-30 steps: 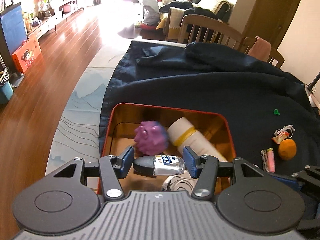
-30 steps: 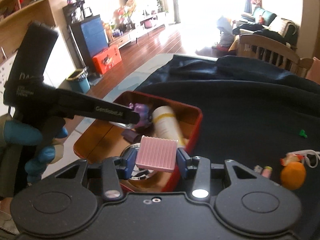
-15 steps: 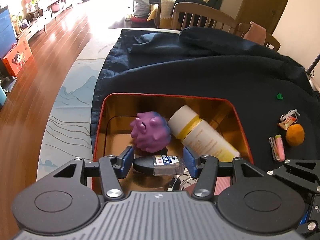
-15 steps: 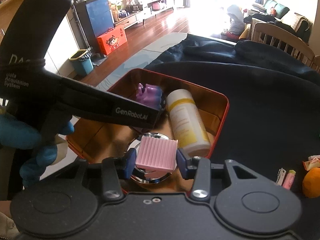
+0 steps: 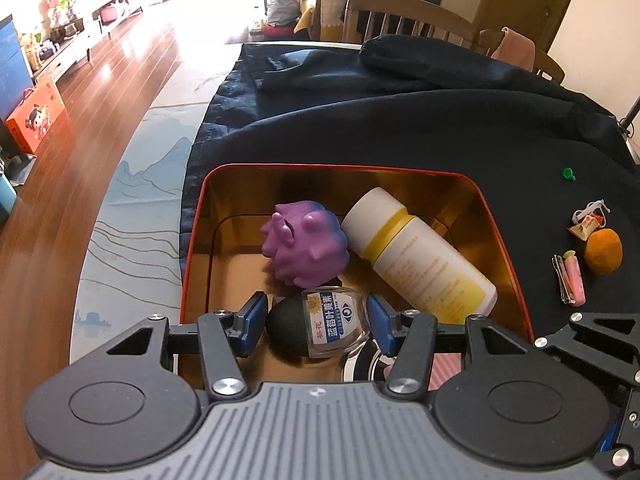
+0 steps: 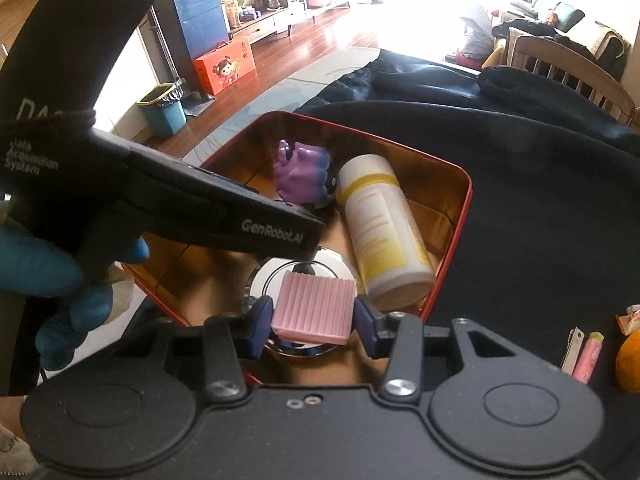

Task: Organize rigid objects
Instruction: 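Carry the black case and pink square with both tools over the red tin box, then open the left tool to drop the black case while the right tool releases the pink square, then move the left tool to the silver clipper while the right tool approaches the orange, then grasp the silver clipper with the left tool while the right tool grasps the orange, then carry the silver clipper and orange with both tools over the red tin box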

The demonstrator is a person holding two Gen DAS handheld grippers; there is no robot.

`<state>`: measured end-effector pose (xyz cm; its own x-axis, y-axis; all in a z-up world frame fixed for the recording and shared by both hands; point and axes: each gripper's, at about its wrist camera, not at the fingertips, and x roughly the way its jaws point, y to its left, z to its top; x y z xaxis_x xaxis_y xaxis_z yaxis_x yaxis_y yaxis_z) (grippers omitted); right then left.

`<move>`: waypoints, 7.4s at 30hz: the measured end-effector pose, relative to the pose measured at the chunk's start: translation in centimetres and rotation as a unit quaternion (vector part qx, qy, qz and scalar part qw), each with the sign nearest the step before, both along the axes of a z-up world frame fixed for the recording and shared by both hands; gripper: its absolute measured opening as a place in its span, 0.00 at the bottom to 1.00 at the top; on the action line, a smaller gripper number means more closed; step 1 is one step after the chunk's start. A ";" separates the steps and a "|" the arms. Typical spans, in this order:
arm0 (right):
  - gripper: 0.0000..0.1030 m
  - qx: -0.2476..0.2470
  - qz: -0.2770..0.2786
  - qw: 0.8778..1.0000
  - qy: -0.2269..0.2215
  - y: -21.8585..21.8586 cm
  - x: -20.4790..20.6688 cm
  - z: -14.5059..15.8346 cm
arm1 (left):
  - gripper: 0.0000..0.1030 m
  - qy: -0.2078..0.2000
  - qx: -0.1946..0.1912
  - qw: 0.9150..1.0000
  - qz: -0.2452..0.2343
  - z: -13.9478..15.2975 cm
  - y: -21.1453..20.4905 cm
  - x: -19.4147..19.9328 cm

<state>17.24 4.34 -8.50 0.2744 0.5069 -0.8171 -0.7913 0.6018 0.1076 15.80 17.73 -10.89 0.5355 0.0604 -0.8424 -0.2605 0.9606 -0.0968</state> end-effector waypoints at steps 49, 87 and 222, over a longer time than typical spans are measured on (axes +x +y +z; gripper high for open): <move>0.96 0.106 -0.125 0.985 -0.046 -18.1 0.9 6.4 | 0.76 -0.078 0.015 0.996 -0.041 6.5 -11.8 -2.3; 0.99 0.066 -0.149 0.986 -0.012 -27.5 9.5 1.8 | 0.80 0.003 0.089 0.994 -0.066 -2.0 -22.4 6.9; 0.51 0.009 0.026 0.999 -0.025 3.0 2.2 1.5 | 0.11 -0.067 -0.040 0.996 0.039 2.3 3.0 -3.4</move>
